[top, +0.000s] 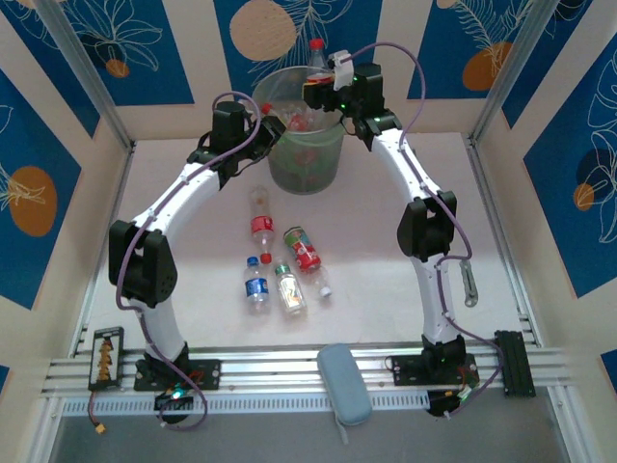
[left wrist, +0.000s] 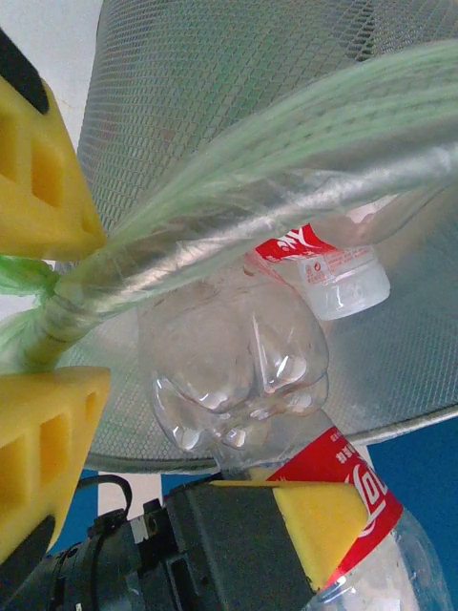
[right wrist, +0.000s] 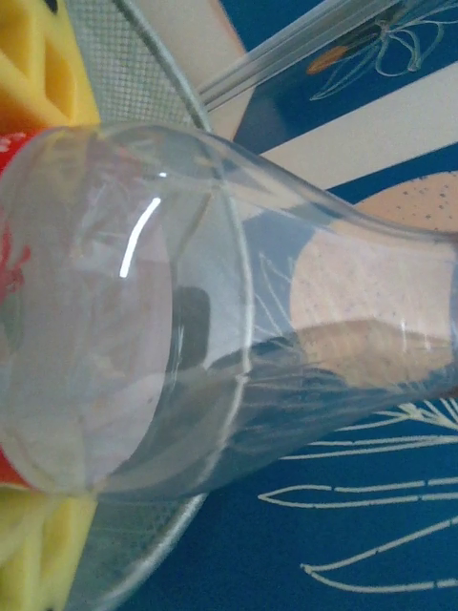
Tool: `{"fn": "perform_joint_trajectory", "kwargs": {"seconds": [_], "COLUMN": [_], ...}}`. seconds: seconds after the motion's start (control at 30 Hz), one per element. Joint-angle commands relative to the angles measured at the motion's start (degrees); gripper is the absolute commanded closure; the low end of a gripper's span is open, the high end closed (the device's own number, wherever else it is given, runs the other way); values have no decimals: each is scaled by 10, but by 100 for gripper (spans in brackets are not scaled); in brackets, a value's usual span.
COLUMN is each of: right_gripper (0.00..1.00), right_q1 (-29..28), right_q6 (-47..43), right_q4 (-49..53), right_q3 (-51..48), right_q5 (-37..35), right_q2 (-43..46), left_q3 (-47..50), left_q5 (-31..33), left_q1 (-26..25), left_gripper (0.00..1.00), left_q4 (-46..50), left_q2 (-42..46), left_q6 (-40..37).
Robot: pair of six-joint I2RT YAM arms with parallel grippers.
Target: Put the plastic bottles in the bin
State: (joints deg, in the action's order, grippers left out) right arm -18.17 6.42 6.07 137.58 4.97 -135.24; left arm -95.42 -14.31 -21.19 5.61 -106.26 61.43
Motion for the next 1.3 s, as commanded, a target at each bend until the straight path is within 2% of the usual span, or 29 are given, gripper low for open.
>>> {"fn": "perform_joint_trajectory", "kwargs": {"seconds": [0.0,0.03,0.1,0.13,0.43,0.63,0.73,0.87,0.93,1.1,1.27], "right_gripper": [22,21,8,7,6,6,7,11,13,21,24], "right_q1": [-5,-5,-6,-6,-6,-16,-17,-27,-41,-94,-135], "right_q6": [-21,-25,-31,-34,-36,-41,-13,23,24,31,44], "right_q4": [14,18,22,26,71,204,236,155,154,220,262], "right_q3": [34,40,49,56,101,63,-58,-310,-391,-531,-639], "right_q5": [7,7,6,6,5,-55,-65,-48,-60,-109,-147], "right_q2": [2,2,5,5,37,126,215,365,420,508,538], "left_q3": [-7,-8,-7,-7,-7,-9,-8,-10,-9,-8,-7], "left_q5": [-1,-1,-2,-2,-2,3,3,7,9,8,8], "left_q1": [-3,-3,-3,-4,-3,-2,-2,-3,-3,-3,-3], "left_gripper": [66,66,66,66,66,65,65,65,65,65,65], "left_q4": [30,30,30,30,30,36,36,38,40,35,37], "left_q2": [-16,-16,-16,-15,-11,-2,2,6,8,6,8], "left_q6": [-12,-12,-12,-12,-15,-25,-26,-35,-37,-34,-35]}}
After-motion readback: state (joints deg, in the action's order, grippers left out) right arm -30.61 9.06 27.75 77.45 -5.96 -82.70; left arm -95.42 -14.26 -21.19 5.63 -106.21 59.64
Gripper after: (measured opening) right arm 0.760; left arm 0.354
